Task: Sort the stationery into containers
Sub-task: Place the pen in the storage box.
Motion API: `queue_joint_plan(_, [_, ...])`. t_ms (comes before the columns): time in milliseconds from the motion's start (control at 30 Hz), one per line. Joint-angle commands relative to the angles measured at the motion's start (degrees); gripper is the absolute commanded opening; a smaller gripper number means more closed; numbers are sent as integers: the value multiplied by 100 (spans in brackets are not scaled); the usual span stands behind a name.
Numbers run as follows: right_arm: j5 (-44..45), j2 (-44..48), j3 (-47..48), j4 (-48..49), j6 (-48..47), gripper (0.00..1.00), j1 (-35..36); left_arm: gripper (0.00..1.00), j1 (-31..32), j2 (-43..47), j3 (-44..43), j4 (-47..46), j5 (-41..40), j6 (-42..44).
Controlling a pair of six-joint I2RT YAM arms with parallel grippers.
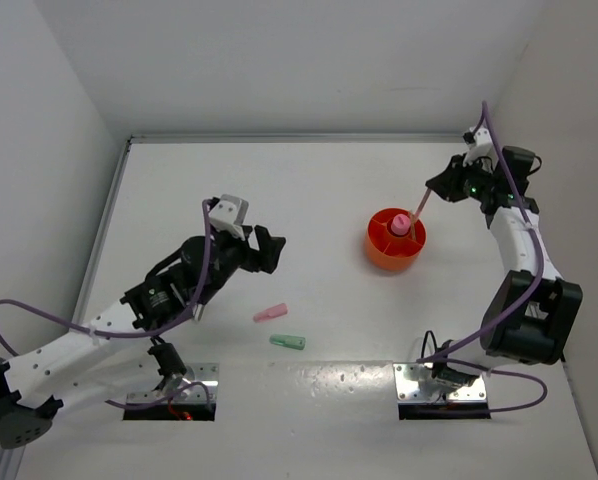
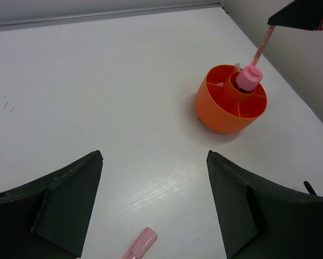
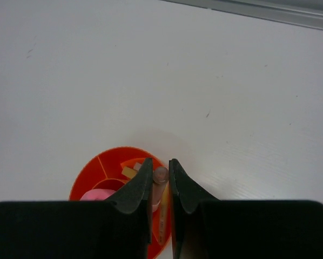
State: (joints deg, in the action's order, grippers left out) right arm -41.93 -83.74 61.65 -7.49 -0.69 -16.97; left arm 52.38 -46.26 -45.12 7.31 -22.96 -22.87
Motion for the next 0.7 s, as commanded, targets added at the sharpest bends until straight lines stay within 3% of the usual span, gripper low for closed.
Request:
queue_joint_plan(0, [246, -63, -196, 160, -168, 0, 71, 84, 9, 231, 56, 165, -86, -252])
queue_joint_plan(300, [431, -116, -672, 45, -661, 0, 238, 84, 62, 179, 267, 516, -138, -937])
queue_joint_plan(467, [432, -168, -856, -7, -845, 0, 238, 84, 62, -286, 206, 842, -86, -1219])
queue_joint_plan(567, [370, -168, -918, -147, -976, 16, 291, 84, 62, -506, 206, 965, 63, -1368])
queue_joint_plan(633, [370, -168, -918, -200, -1029, 34, 291, 84, 62, -629, 267, 1017, 116, -1448])
queue_joint_plan(667, [370, -168, -918, -253, -1030, 37, 291, 84, 140, -691, 267, 1018, 116, -1518])
